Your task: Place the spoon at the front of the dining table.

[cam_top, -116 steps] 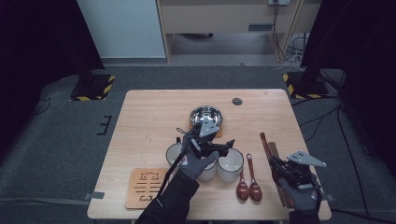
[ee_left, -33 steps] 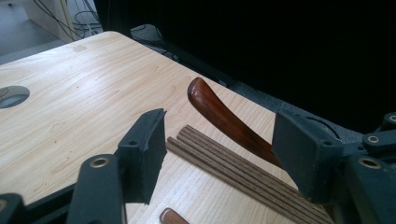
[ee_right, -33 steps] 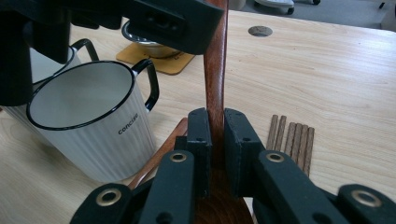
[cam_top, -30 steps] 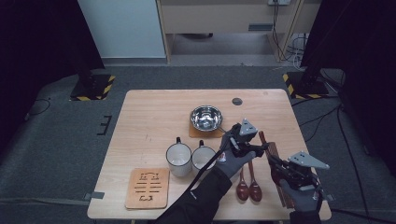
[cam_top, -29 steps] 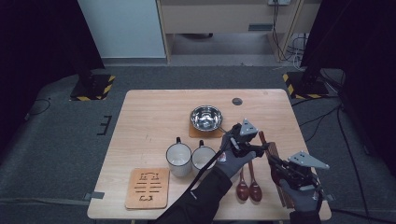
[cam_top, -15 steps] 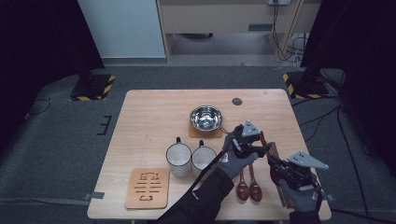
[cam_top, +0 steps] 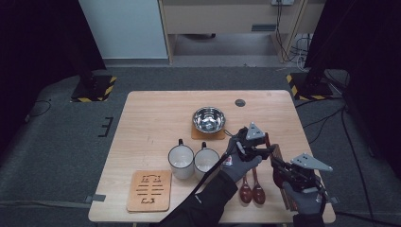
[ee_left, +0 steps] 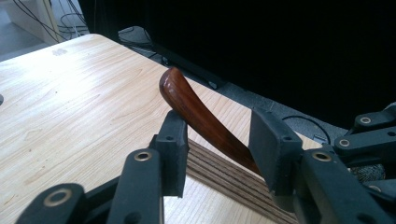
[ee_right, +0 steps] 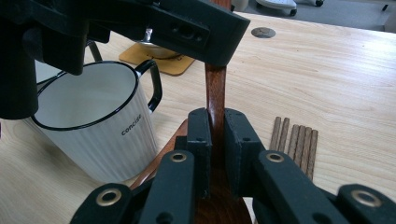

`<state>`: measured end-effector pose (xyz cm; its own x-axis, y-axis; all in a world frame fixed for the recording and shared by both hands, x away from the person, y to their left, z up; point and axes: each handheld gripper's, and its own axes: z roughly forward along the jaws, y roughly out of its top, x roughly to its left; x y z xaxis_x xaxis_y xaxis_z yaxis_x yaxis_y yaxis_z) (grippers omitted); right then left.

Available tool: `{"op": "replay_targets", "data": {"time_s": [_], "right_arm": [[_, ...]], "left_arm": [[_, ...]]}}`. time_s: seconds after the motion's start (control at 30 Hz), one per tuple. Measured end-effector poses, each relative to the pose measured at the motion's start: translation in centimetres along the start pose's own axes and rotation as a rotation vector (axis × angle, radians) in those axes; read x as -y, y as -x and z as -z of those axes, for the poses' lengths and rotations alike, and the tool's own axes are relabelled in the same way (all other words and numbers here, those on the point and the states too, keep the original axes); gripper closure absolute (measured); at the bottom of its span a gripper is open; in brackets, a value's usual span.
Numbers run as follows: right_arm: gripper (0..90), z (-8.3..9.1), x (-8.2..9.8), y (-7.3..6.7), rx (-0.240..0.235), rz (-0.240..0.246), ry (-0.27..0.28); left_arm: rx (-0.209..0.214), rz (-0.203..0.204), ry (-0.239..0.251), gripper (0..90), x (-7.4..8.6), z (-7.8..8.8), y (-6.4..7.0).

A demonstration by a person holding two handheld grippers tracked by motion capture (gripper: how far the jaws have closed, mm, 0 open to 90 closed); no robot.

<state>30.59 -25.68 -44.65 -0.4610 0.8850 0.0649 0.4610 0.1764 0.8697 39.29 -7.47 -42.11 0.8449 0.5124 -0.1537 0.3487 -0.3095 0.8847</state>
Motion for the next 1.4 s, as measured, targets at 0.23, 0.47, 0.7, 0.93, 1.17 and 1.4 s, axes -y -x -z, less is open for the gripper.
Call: {"op": "replay_targets", "data": {"time_s": [0.23, 0.47, 0.7, 0.93, 1.17, 1.4], "right_arm": [[81.2, 0.0, 0.0, 0.0, -0.003, 0.0, 0.0], [81.2, 0.0, 0.0, 0.0, -0.003, -0.001, -0.004], [81.2, 0.0, 0.0, 0.0, 0.0, 0.004, 0.0], [81.3, -0.1, 0.0, 0.0, 0.0, 0.001, -0.003], [81.3, -0.2, 0.1, 0.0, 0.003, 0.004, -0.011], [81.3, -0.3, 0.1, 0.0, 0.003, 0.004, -0.013]], "left_arm": [[-0.004, -0.014, 0.007, 59.8, -0.1, 0.1, 0.2], [-0.001, -0.014, 0.003, 62.8, -0.3, 0.1, 0.4], [0.0, -0.025, 0.0, 63.9, -0.3, 0.2, 0.7], [0.014, -0.023, 0.001, 65.8, -0.3, 0.1, 0.9], [0.022, -0.022, -0.002, 69.6, -0.4, 0.4, 1.0], [0.028, -0.026, 0.001, 72.2, -0.5, 0.6, 1.3]]}}
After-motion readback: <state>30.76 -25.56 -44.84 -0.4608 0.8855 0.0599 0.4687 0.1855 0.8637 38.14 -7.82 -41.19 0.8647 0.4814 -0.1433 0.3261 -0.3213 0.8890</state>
